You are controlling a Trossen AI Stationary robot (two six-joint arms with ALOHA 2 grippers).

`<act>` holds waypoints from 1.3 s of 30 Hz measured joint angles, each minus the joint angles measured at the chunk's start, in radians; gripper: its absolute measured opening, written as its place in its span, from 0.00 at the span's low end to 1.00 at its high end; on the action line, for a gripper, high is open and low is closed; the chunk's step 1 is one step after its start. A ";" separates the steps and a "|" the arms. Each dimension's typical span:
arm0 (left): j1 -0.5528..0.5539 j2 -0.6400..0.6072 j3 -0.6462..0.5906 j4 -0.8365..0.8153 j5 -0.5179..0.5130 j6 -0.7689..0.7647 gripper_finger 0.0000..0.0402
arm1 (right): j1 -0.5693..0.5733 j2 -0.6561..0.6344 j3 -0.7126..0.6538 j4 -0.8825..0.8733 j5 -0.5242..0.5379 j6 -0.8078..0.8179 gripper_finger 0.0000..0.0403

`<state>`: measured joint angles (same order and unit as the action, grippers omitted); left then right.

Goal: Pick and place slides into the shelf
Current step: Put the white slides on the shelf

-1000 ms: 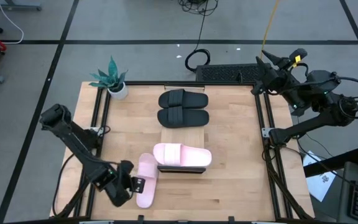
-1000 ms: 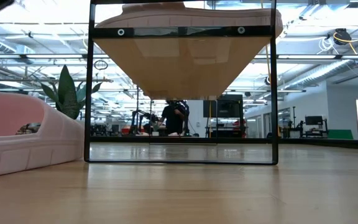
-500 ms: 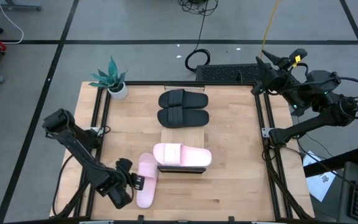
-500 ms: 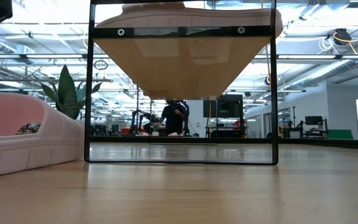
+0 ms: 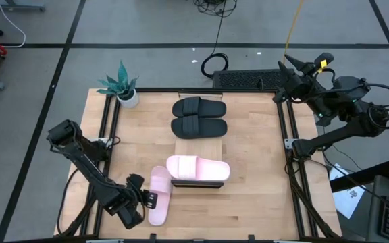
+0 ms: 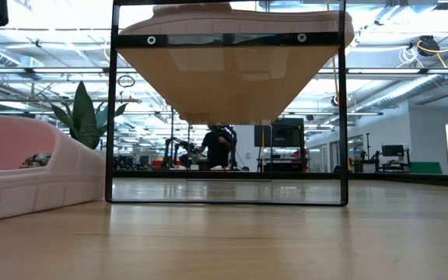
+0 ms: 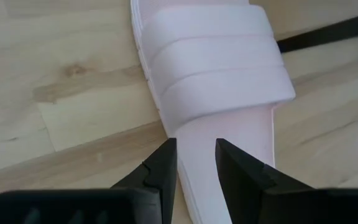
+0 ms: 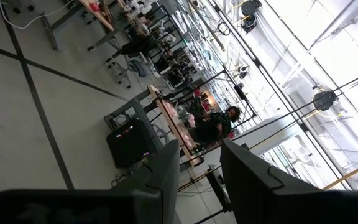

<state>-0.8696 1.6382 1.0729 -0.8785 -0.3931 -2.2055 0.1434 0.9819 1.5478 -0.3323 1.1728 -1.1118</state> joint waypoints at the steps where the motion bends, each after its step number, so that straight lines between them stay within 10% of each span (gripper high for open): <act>1: 0.003 0.000 0.000 -0.007 -0.003 0.001 0.27 | 0.000 0.001 0.000 0.000 0.000 0.000 0.27; 39: 0.034 -0.001 0.000 0.017 0.032 0.139 0.27 | 0.000 0.005 0.000 0.014 0.000 0.000 0.27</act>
<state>-0.8355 1.6371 1.0729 -0.8612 -0.3606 -2.0666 0.1436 0.9871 1.5475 -0.3187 1.1725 -1.1122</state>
